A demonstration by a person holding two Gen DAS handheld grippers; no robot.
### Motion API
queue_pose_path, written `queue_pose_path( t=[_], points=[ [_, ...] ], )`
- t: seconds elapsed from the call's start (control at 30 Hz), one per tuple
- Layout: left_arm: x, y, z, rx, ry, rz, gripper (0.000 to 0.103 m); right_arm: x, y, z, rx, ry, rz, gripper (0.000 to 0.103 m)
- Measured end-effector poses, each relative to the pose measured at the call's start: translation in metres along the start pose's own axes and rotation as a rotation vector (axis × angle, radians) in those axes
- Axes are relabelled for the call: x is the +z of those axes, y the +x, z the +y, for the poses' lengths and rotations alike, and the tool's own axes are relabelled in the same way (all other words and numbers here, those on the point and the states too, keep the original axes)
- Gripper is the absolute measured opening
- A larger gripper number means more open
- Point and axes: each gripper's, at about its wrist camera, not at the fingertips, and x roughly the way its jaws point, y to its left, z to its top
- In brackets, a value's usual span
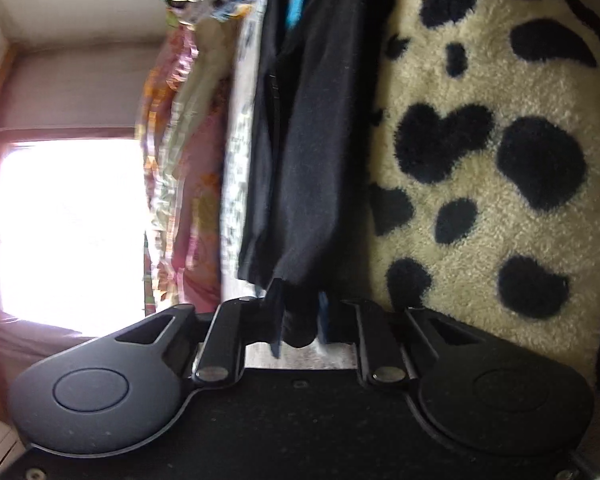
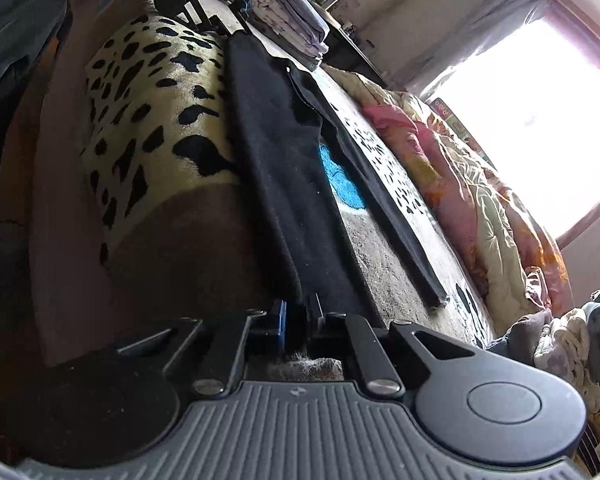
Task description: Fold clothes
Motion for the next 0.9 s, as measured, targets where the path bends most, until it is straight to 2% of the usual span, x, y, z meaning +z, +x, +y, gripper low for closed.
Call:
queue_pose_path(
  t=[0.07, 0.27, 0.33, 0.43, 0.5, 0.6, 0.77, 0.9],
  points=[
    [0.005, 0.002, 0.012, -0.042, -0.037, 0.023, 0.011, 0.003, -0.002, -0.012, 0.033, 0.066, 0.005, 0.007],
    [0.018, 0.000, 0.071, -0.178, -0.288, 0.055, 0.007, 0.013, -0.011, -0.058, 0.116, 0.192, 0.004, 0.004],
    [0.020, 0.001, 0.084, -0.242, -0.362, 0.075, 0.007, 0.016, -0.008, -0.081, 0.154, 0.205, 0.015, 0.004],
    [0.020, 0.003, 0.103, -0.284, -0.498, 0.100, 0.007, 0.021, 0.002, -0.126, 0.233, 0.255, 0.035, 0.004],
    [0.019, 0.006, 0.115, -0.274, -0.619, 0.103, 0.007, 0.025, 0.013, -0.155, 0.266, 0.260, 0.049, 0.004],
    [0.018, 0.023, 0.131, -0.252, -0.743, 0.124, 0.006, 0.030, 0.034, -0.198, 0.308, 0.297, 0.068, 0.004],
    [0.021, 0.059, 0.144, -0.227, -0.853, 0.197, 0.006, 0.033, 0.081, -0.248, 0.356, 0.362, 0.110, 0.004],
    [0.023, 0.080, 0.156, -0.224, -0.883, 0.220, 0.006, 0.029, 0.121, -0.267, 0.363, 0.397, 0.146, 0.005]
  ],
)
